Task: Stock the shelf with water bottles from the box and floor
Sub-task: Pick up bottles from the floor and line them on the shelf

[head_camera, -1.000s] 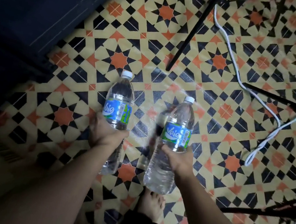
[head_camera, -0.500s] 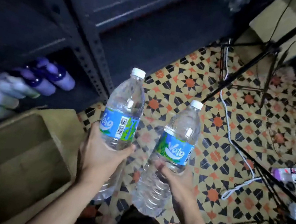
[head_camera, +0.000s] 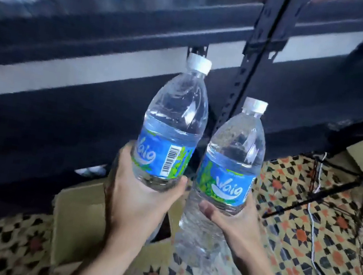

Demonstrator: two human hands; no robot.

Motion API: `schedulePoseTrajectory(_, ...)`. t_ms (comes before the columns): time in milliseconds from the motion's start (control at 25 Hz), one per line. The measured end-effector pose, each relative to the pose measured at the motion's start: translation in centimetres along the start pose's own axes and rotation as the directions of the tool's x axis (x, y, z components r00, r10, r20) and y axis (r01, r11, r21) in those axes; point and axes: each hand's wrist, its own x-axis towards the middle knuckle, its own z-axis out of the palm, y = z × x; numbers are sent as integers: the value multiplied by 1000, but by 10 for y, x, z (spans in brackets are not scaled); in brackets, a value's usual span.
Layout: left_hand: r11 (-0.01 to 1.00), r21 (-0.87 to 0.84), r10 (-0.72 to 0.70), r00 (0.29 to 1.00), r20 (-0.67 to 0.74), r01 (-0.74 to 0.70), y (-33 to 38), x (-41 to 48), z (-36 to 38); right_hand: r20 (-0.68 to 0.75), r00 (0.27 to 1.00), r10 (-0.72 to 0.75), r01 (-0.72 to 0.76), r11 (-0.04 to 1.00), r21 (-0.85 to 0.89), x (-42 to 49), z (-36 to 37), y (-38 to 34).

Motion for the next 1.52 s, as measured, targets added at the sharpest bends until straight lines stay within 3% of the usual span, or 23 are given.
schedulePoseTrajectory(240, 999, 36, 31, 936, -351, -19, 39, 20, -143, 327, 929, -174, 159, 985, 72, -33, 122, -115)
schedulePoseTrajectory(400, 998, 46, 65, 835, -547, -48, 43, 39, -220, 458, 857, -237, 227, 971, 78, -42, 190, -162)
schedulePoseTrajectory(720, 999, -4, 24, 626, -779, -44, 42, 84, -324, 655, 685, -319, 315, 940, 128, -47, 311, -224)
schedulePoseTrajectory(840, 998, -2, 31, 555, -831, -59, 34, 105, -352, 673, 648, -356, 376, 919, 123, -42, 354, -245)
schedulePoseTrajectory(1080, 996, -15, 34, 515, -857, -90, 23, 154, -386, 637, 644, -423, 455, 882, 126, -16, 429, -285)
schedulePoseTrajectory(1520, 996, -30, 17, 520, -854, -81, -2, 209, -424, 465, 736, -492, 517, 852, 83, 47, 537, -285)
